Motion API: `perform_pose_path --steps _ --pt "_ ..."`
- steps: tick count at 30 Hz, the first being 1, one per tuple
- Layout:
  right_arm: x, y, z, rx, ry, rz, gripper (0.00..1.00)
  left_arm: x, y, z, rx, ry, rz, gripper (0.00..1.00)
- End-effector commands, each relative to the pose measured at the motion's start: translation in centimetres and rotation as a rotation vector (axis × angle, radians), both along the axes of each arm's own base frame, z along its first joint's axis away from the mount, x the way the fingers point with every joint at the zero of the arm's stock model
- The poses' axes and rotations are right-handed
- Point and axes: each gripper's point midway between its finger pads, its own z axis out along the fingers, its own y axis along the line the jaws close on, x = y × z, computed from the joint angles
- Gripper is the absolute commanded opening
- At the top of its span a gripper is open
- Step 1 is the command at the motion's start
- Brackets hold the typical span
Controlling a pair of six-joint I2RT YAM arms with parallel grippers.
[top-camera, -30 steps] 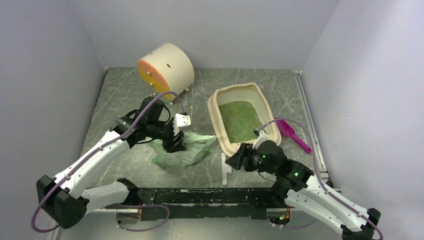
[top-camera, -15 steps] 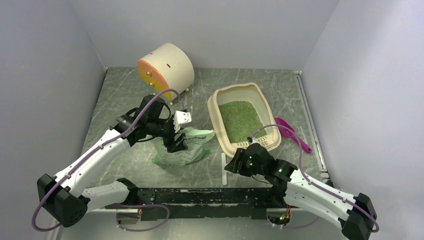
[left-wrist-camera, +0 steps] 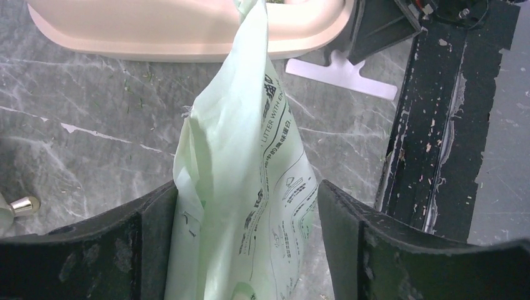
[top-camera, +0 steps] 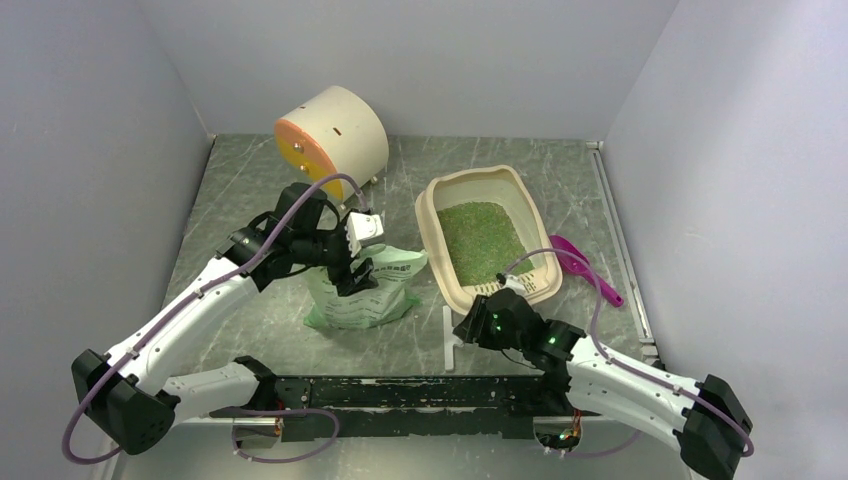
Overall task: Fill the litter box with clean litter
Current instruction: Pick up the clamp at the center of the board.
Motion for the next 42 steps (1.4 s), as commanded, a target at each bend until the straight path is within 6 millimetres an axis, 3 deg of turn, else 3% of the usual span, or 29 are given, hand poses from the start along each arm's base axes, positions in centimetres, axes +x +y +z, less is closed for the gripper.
perform_pose_path --steps 1,5,11,21,25,29,32,38,42 --pt "1.3 0.4 0.3 0.016 -0.072 -0.012 0.49 1.1 -0.3 2.4 -0.055 -0.07 0.035 0.8" --pt "1.6 1.0 -0.1 0.035 -0.082 0.0 0.49 1.4 -0.3 3.8 -0.086 -0.117 0.048 0.84" --pt "1.7 0.9 -0.7 0.021 -0.082 -0.012 0.4 1.3 -0.1 4.1 -0.079 -0.122 0.047 0.83" --pt "1.0 0.8 -1.5 -0.007 -0.067 0.037 0.4 0.8 -0.3 6.8 -0.154 -0.162 0.056 0.84" --pt "0.6 0.6 -1.9 -0.015 -0.063 0.056 0.29 0.6 -0.2 7.0 -0.163 -0.161 0.054 0.85" --pt "0.6 0.6 -2.3 -0.027 -0.054 0.057 0.37 0.4 -0.2 6.7 -0.164 -0.153 0.053 0.85" --pt "0.8 0.7 -2.5 -0.036 -0.049 0.054 0.36 0.4 -0.3 6.7 -0.168 -0.149 0.052 0.84" --pt "1.3 0.6 -2.8 -0.068 -0.054 0.04 0.21 0.5 -0.2 6.9 -0.169 -0.155 0.062 0.85" --pt "1.2 1.3 -1.9 -0.049 -0.08 0.093 0.01 0.5 0.0 7.2 -0.181 -0.161 0.079 0.85"
